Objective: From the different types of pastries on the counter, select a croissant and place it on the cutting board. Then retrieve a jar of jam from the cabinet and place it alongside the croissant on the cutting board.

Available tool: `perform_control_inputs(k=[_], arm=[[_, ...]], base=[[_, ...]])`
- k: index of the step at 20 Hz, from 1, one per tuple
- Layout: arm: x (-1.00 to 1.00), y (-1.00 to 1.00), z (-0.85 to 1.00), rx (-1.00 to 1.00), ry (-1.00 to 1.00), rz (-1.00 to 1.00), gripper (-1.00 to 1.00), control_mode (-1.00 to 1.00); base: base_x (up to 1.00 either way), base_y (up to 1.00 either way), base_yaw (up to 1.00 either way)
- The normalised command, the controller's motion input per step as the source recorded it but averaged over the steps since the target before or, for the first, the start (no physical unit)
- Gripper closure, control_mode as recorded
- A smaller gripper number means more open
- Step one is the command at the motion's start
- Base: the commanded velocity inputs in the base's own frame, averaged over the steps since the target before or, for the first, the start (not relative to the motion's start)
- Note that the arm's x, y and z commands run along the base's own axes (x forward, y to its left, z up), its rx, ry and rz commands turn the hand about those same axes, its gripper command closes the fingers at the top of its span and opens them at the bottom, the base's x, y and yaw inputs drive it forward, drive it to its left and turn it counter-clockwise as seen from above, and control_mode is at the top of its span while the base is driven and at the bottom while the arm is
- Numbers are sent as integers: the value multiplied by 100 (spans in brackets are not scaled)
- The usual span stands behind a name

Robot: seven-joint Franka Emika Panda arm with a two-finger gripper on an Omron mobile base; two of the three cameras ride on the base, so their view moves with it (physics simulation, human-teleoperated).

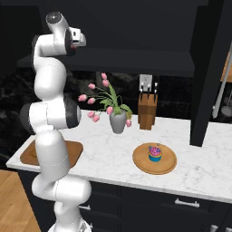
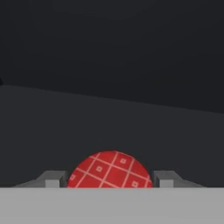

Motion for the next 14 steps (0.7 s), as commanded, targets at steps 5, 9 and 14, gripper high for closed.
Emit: perform_control_inputs(k=[5,9,14], arm=[[-20,1,12,0,-1,0,100,-100],[-73,0,16,0,-1,2,100,-100],[-93,-2,-2,3,1,10,100,-100]], base=[[0,0,0],[0,0,0],[0,0,0]])
